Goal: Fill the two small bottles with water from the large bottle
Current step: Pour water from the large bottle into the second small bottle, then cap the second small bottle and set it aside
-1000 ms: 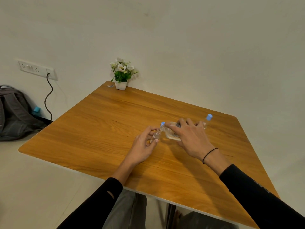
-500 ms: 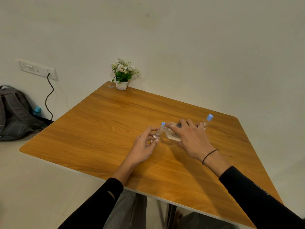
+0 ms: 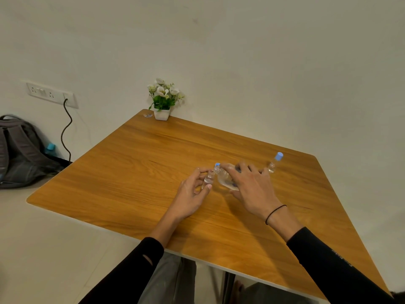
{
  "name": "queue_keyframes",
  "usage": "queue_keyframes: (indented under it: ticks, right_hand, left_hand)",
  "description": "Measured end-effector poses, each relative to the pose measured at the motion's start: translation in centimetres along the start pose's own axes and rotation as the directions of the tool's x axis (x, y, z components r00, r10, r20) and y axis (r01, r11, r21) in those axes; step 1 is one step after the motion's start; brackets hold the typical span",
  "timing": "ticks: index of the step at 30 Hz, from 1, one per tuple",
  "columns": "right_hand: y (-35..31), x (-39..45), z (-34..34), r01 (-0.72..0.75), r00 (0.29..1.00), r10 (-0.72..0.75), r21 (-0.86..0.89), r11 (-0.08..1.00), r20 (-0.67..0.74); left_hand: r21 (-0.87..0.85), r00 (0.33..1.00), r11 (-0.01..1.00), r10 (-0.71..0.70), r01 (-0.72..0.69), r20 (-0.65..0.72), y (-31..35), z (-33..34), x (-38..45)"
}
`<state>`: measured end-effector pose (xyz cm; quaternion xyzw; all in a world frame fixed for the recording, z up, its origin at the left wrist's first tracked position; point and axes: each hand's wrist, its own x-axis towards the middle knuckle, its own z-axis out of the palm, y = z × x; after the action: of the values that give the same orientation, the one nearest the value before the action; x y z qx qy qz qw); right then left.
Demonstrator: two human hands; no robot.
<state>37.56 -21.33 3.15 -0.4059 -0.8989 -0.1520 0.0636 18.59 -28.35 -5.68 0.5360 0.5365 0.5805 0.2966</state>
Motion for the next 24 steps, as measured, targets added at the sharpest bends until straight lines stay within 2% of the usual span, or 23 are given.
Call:
queue_keyframes:
  ticks: [7, 10, 13, 17, 20, 24]
  right_hand:
    - [-0.1, -0.5, 0.7, -0.023, 0.999, 0.028, 0.094, 0.995, -0.046]
    - [0.1, -0.7, 1.1, -0.074, 0.994, 0.092, 0.247, 0.966, -0.062]
    - [0.2, -0.6, 1.6, -0.12, 0.976, 0.188, 0.449, 0.885, -0.11]
    - [0.3, -0.4, 2.6, -0.206, 0.921, 0.374, 0.675, 0.708, -0.111]
    - [0.4, -0.3, 3.3, -0.249, 0.89, 0.451, 0.756, 0.605, -0.068]
    - [0.8, -0.3, 3.7, -0.262, 0.879, 0.475, 0.784, 0.563, -0.047]
  left_hand:
    - [-0.065, 1.0, 0.998, 0.005, -0.006, -0.026, 0.0, 0.1, 0.0]
    - [-0.079, 0.999, 0.997, 0.011, -0.014, -0.038, -0.3, 0.0, 0.1]
    - [-0.081, 0.998, 0.997, 0.013, -0.018, -0.054, -0.5, 0.0, 0.2]
    - [-0.088, 0.995, 0.996, 0.001, -0.01, -0.102, -0.8, -0.1, 0.4]
    - [-0.105, 0.99, 0.994, 0.003, -0.017, -0.14, -1.0, -0.1, 0.4]
    - [-0.079, 0.989, 0.997, -0.003, -0.009, -0.148, -0.9, -0.3, 0.5]
